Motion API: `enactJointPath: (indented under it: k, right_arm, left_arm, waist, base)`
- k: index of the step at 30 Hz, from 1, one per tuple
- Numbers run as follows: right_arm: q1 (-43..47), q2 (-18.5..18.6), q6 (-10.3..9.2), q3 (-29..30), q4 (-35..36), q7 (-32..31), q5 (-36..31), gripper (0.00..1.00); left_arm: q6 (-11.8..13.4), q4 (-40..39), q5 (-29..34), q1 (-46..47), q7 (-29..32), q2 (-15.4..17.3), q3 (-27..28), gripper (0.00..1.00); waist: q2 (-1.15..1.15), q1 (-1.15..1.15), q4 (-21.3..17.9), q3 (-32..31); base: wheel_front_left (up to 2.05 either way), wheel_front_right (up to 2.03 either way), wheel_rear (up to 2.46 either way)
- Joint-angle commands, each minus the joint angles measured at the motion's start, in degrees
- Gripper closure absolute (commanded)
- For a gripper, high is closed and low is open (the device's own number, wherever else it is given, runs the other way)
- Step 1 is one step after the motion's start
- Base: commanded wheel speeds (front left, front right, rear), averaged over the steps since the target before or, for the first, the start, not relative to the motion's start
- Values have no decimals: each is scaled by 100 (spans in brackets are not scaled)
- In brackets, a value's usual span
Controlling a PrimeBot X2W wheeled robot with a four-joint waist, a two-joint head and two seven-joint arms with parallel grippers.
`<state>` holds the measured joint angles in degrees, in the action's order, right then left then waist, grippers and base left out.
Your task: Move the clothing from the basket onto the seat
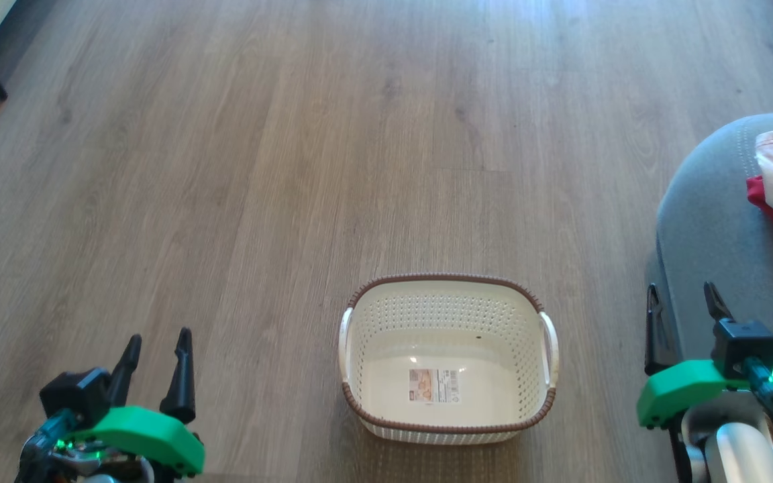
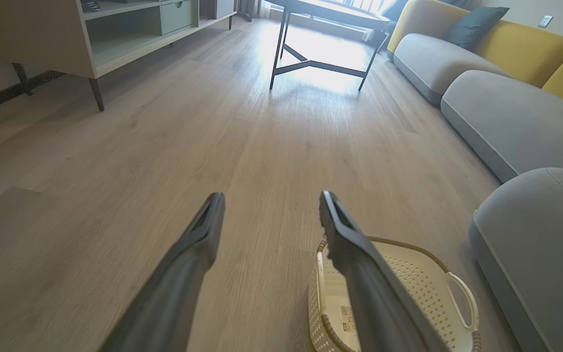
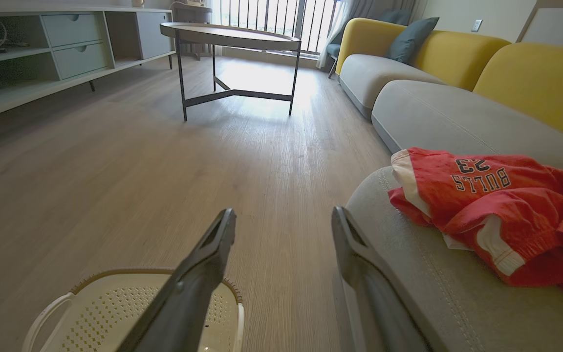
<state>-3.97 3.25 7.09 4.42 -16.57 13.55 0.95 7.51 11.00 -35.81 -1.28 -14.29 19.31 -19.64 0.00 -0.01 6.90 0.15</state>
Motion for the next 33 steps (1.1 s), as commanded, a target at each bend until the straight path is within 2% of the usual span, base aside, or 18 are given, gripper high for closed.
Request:
enactJointPath:
  k: [1, 3, 4, 5, 9, 33]
  right_arm:
    - [-15, -10, 40, -109, 159, 69, -59, 0]
    - [-6, -13, 40, -106, 152, 72, -57, 0]
    - [8, -16, 40, -103, 146, 75, -50, 100]
    - [92, -22, 0, -2, -38, 6, 8, 100]
    - [267, -81, 0, -5, -404, -29, 43, 100]
    - [181, -72, 8, 31, -270, -409, 1799, 100]
  left_arm:
    - [-52, -189, 51, 169, -71, 68, 252, 0]
    - [-98, -194, 60, 160, -62, 81, 210, 0]
    - [-124, -198, 66, 153, -60, 87, 182, 100]
    - [-114, -11, -3, -10, 5, -14, -38, 100]
    - [-115, 284, -35, -121, 20, -135, -114, 100]
    - [-383, 302, -1145, 49, 391, -401, 381, 100]
  waist:
    - [0, 1, -57, -35]
    - [0, 1, -76, -53]
    - [0, 1, -89, -69]
    - [0, 1, -80, -57]
    - [0, 1, -88, -61]
    - [0, 1, -205, -49]
  base:
    - [0, 0, 0]
    - [0, 0, 0]
    - [0, 0, 0]
    - [0, 0, 0]
    - [0, 0, 0]
    - [0, 0, 0]
